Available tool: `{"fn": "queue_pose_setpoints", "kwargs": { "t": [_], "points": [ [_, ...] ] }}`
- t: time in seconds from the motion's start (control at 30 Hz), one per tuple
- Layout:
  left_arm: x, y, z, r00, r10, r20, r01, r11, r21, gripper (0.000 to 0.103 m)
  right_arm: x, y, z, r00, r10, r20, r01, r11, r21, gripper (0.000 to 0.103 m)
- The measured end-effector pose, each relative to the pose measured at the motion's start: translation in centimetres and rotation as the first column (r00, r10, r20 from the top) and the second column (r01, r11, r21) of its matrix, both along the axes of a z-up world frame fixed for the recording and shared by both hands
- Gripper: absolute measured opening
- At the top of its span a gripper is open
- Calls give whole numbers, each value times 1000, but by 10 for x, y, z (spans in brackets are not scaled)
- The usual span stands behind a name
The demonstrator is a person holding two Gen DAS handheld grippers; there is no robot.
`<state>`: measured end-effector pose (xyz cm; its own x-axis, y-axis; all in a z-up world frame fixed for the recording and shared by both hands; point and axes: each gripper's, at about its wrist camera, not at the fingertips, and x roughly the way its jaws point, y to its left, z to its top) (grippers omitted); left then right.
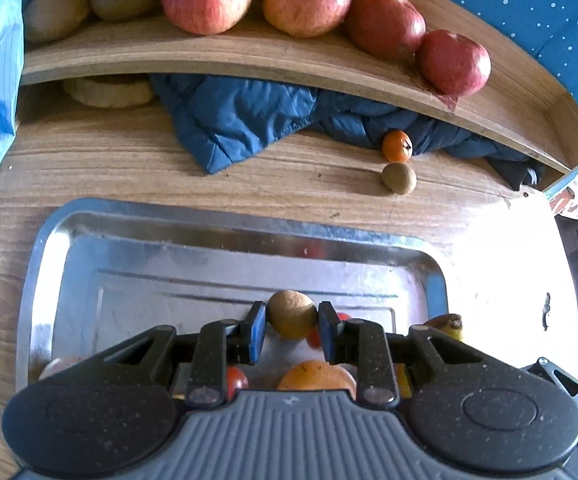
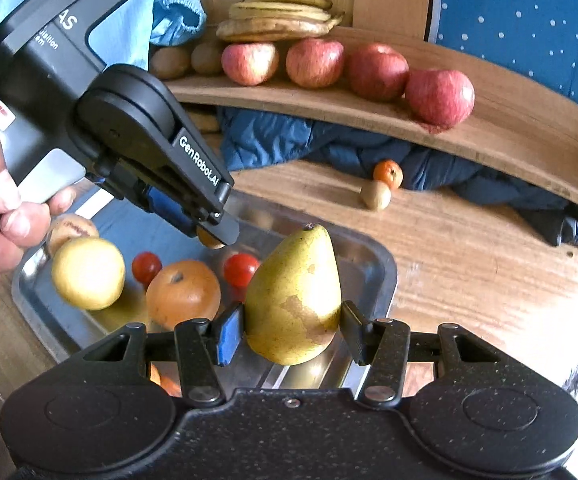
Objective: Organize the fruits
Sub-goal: 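Carry the kiwi and pear to the tray and open both tools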
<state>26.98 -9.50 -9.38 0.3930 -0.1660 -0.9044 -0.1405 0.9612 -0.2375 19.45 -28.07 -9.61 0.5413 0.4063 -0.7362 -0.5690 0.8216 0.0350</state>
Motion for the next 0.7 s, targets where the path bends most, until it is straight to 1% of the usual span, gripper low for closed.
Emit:
{"fn": "queue_pose_setpoints", "kwargs": {
  "t": [0.3,0.33,0.37,0.43,0.47,0.53,0.57,0.6,0.63,0.7],
  "points": [
    [-12,-5,1,1000,22,0,-22,1000,15,31,-10,-6,-3,999,15,-31,-15,1000,0,54],
    [-13,-5,1,1000,26,2,-26,1000,17,33,-10,-6,-3,999,17,-31,-17,1000,-1,54],
    [-14,-5,2,1000,30,2,-30,999,19,36,-11,-6,-2,999,19,-31,-19,1000,-1,54],
    [-16,-5,3,999,38,6,-38,999,23,49,-13,-7,-2,999,23,-29,-23,1000,-4,54],
    [-18,-5,4,999,43,9,-43,999,24,52,-13,-8,-2,999,25,-28,-25,1000,-5,54],
    [-22,-3,8,998,54,24,-55,998,15,65,-15,-8,-2,999,29,-27,-29,1000,-9,54],
    [-24,-3,10,998,60,34,-60,998,9,69,-16,-9,-2,999,31,-26,-31,999,-9,54],
    [-26,-2,12,997,64,46,-64,998,5,76,-17,-10,-1,999,33,-25,-33,999,-9,54],
    [-28,-2,14,996,68,55,-68,998,3,81,-18,-12,0,999,34,-21,-34,999,-7,55],
    [-32,-3,19,995,74,73,-74,997,2,83,-20,-14,2,999,39,-15,-39,999,-4,59]
  ]
}}
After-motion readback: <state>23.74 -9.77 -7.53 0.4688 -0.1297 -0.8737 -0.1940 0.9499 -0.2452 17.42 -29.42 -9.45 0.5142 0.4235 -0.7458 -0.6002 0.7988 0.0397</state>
